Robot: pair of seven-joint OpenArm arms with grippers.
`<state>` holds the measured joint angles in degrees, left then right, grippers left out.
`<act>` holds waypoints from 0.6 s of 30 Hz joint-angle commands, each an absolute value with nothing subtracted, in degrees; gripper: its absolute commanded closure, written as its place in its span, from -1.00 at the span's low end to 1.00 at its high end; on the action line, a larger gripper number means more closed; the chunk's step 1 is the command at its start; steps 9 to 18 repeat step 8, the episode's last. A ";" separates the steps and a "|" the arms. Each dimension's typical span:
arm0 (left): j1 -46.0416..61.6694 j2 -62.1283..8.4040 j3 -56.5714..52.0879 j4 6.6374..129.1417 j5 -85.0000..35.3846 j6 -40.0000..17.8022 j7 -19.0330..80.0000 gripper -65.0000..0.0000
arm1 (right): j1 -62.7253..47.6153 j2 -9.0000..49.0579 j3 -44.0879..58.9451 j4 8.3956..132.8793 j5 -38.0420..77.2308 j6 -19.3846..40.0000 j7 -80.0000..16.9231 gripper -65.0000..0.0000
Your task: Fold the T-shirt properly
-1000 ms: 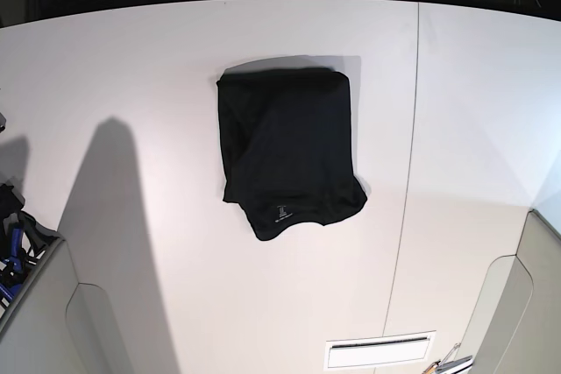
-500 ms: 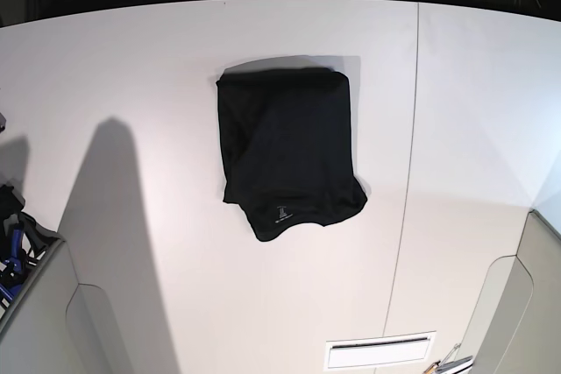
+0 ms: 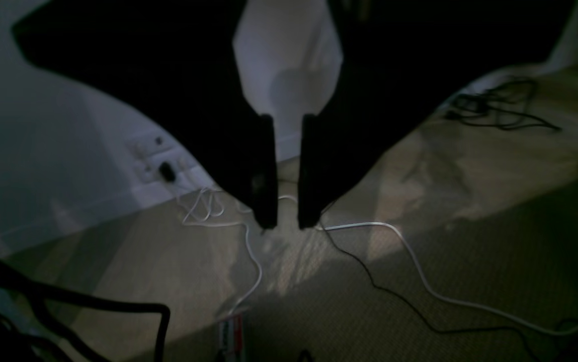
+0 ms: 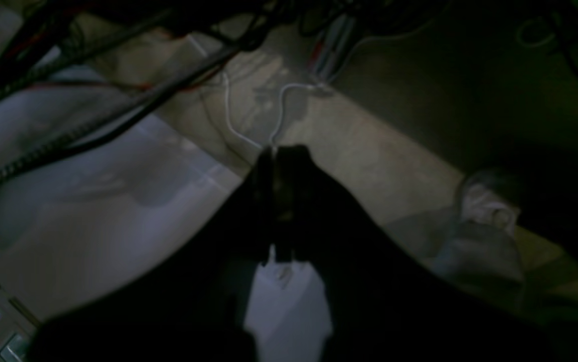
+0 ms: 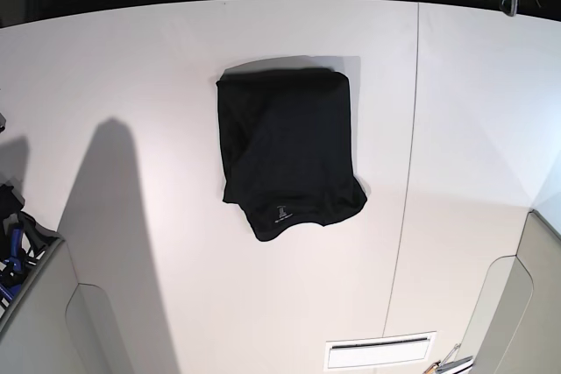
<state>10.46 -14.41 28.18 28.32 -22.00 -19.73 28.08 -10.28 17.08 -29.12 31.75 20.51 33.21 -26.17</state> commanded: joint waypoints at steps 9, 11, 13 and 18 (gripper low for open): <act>10.63 -14.83 28.53 29.89 -22.02 -20.14 28.49 0.74 | -10.33 18.09 -29.06 31.77 20.38 33.65 -26.57 1.00; 10.63 -14.83 28.53 29.89 -22.02 -20.14 28.49 0.74 | -10.33 18.09 -29.06 31.77 20.38 33.65 -26.57 1.00; 10.63 -14.83 28.53 29.89 -22.02 -20.14 28.49 0.74 | -10.33 18.09 -29.06 31.77 20.38 33.65 -26.57 1.00; 10.63 -14.83 28.53 29.89 -22.02 -20.14 28.49 0.74 | -10.33 18.09 -29.06 31.77 20.38 33.65 -26.57 1.00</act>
